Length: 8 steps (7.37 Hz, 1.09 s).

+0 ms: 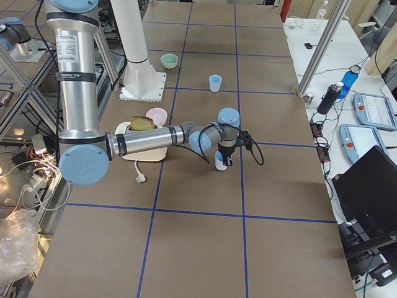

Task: Stack blue cups with both arms
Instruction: 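Carry the held cup with the right gripper above the center cup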

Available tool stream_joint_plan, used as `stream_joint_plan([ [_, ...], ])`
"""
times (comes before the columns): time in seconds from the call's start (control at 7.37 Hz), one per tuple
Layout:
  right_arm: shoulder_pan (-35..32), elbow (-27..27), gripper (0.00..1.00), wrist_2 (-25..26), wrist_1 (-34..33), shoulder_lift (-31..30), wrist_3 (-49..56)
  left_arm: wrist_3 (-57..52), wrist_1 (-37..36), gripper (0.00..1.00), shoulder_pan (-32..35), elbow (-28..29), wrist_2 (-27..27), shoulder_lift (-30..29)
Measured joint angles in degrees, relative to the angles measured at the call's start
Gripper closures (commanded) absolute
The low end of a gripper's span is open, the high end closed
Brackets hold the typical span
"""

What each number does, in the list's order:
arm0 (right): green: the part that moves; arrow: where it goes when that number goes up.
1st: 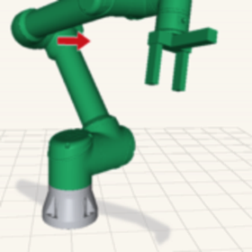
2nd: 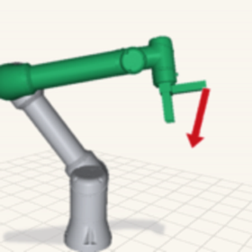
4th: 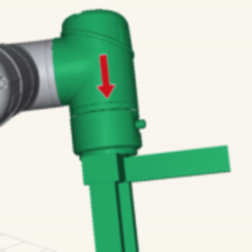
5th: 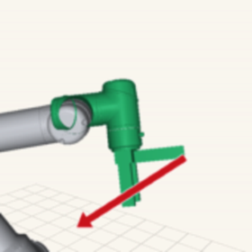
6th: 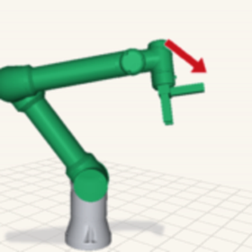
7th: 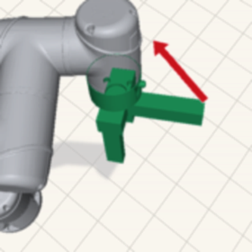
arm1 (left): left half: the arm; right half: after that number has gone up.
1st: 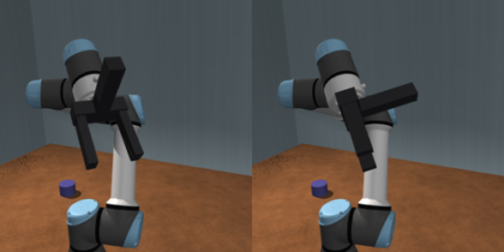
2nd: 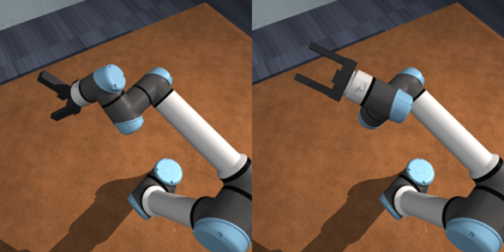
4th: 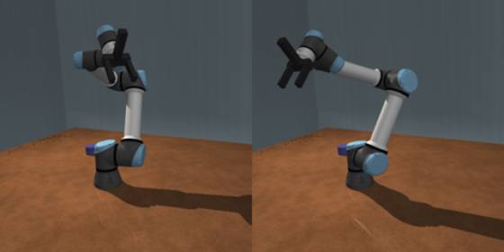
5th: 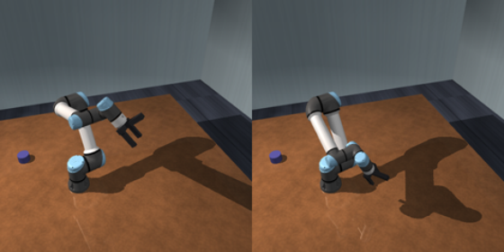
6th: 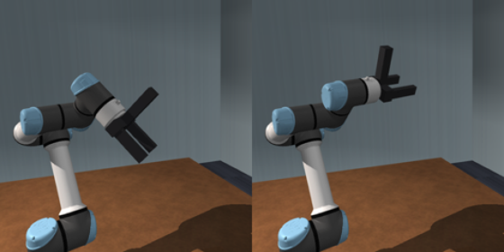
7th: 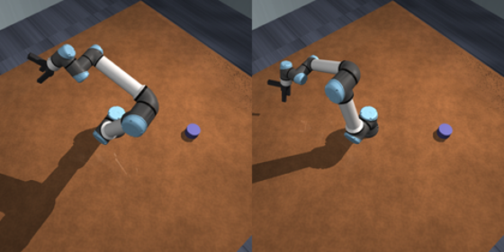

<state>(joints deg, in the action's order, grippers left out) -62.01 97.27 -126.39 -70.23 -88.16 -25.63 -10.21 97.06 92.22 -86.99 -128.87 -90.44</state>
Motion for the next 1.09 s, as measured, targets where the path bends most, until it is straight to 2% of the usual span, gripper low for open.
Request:
stream_joint_plan([
  [0.27, -0.4, 1.6, 1.00, -2.1, -2.4, 3.5, -0.7, 7.2, -0.2, 0.02, 0.0, -0.8, -2.5, 1.3],
  [0.68, 1.9, 4.5, 1.00, -2.6, -17.1, 20.1, -12.7, 10.0, -0.3, 0.02, -0.1, -1.8, -4.2, 2.3],
  [0.81, 4.6, 5.2, 1.00, -1.8, -19.2, 24.9, -19.3, 10.1, -0.3, 0.02, -0.1, -1.8, -4.2, 2.3],
  [1.09, 12.7, 5.6, 1.00, 3.8, -20.4, 33.3, -33.4, 10.1, -0.2, 0.02, -0.2, -1.9, -3.9, 2.5],
])
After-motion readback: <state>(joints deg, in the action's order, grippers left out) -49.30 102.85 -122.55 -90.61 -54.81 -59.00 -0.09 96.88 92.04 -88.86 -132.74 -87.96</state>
